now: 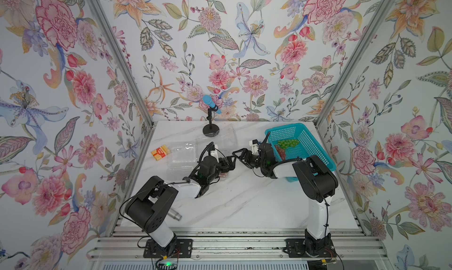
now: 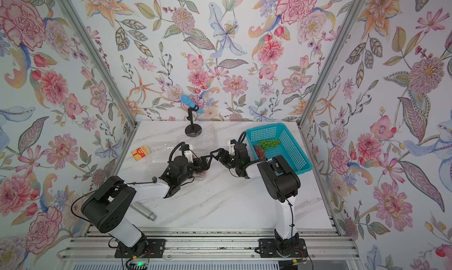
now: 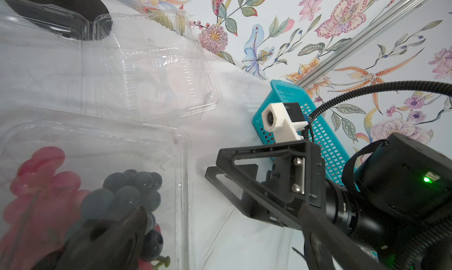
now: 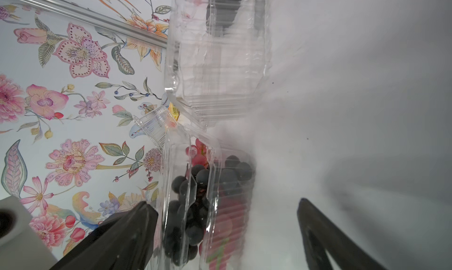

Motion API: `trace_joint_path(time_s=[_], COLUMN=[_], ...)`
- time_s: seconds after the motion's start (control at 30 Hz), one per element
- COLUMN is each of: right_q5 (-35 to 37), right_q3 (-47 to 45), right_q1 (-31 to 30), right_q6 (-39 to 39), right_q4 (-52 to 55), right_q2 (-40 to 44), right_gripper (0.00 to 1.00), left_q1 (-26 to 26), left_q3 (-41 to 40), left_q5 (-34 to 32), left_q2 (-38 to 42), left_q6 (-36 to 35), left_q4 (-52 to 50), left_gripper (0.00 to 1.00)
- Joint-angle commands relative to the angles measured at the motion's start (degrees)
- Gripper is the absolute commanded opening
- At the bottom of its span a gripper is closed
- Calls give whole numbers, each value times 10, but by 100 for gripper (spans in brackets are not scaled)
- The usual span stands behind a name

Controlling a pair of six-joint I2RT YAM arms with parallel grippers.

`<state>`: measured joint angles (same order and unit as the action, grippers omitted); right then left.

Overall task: Pack grapes into containers
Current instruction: Adjust the packing box at the center of the board.

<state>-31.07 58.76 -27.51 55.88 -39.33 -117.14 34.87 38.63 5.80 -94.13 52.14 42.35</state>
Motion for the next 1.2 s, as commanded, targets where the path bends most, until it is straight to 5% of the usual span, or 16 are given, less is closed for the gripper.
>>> trace_joint_path(time_s=[0.0, 1.17], right_q5=[-8, 4], right_q3=[26, 119], right_q1=[1, -24], right_q6=[11, 84], right_q4=[0, -60], right_q2=[-19, -121], right_gripper=[86, 22], left_q1=[4, 6], left_q3=[-15, -24], left_q5=[5, 6], left_q2=[-10, -28], left_q6=[14, 13], left_q4=[16, 21], left_gripper=[100, 100])
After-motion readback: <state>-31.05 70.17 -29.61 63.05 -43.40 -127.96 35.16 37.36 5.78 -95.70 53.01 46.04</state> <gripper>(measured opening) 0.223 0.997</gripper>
